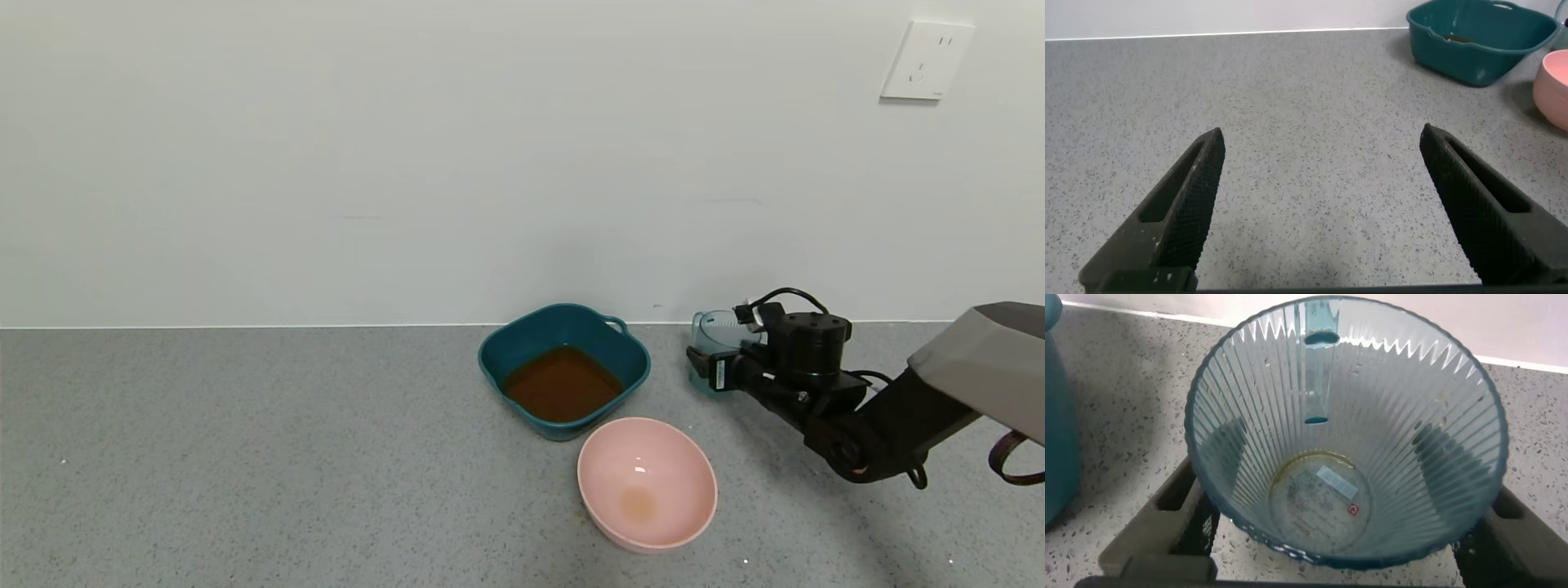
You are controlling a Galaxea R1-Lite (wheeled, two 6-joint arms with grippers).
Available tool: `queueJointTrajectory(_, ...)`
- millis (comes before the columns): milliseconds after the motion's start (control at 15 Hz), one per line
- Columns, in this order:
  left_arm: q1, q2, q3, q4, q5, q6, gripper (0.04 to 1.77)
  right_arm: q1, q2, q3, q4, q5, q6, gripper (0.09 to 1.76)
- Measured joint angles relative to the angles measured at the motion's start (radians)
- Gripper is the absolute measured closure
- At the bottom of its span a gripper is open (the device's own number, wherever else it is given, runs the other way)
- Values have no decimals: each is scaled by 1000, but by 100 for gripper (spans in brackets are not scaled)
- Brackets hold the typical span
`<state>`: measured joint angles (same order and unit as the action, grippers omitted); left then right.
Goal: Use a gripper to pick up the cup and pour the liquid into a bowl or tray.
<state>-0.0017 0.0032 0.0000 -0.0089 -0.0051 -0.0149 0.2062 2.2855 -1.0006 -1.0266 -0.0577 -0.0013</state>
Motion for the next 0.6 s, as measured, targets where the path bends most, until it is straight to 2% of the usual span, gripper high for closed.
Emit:
queueJointTrajectory(400, 0, 0, 0, 0, 0, 0, 9, 0, -44, 22, 23, 3, 1, 19)
queueJointTrajectory(600, 0, 0, 0, 0, 0, 0, 9, -4, -90, 51, 114, 12, 2, 18)
